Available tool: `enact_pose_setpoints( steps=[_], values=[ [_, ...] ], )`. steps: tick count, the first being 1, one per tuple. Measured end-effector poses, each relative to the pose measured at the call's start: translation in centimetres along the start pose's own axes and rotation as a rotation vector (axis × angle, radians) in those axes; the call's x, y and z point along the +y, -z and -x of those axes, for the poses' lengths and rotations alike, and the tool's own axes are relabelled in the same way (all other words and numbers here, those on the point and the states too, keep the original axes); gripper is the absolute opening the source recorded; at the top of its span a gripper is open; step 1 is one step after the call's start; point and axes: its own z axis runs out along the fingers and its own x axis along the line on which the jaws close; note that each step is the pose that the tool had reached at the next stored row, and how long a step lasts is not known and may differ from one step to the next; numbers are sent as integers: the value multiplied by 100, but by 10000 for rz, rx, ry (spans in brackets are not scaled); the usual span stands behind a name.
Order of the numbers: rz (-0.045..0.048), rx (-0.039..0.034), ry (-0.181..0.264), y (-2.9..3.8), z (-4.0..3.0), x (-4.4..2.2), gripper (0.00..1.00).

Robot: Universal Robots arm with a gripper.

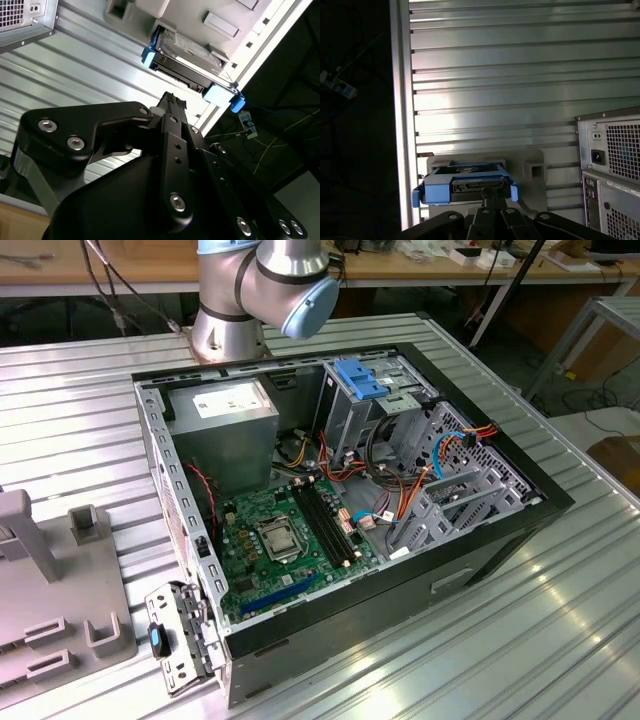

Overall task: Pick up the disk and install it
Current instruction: 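Reach for the disk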

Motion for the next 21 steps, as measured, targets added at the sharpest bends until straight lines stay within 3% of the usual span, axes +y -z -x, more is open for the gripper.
enact_pose_setpoints(
  steps=[6, 9, 11, 14, 15, 21],
  values=[
    [0, 0, 2, 6, -215, -17, 11],
    [-6, 0, 3, 8, -276, -41, 11],
    [-129, -11, 15, 8, -296, -43, 11],
    [-440, -30, 103, 8, -306, -44, 11],
    [-495, -33, 132, 9, -317, -45, 11],
    [-498, -30, 323, 9, -417, -59, 11]
  ],
)
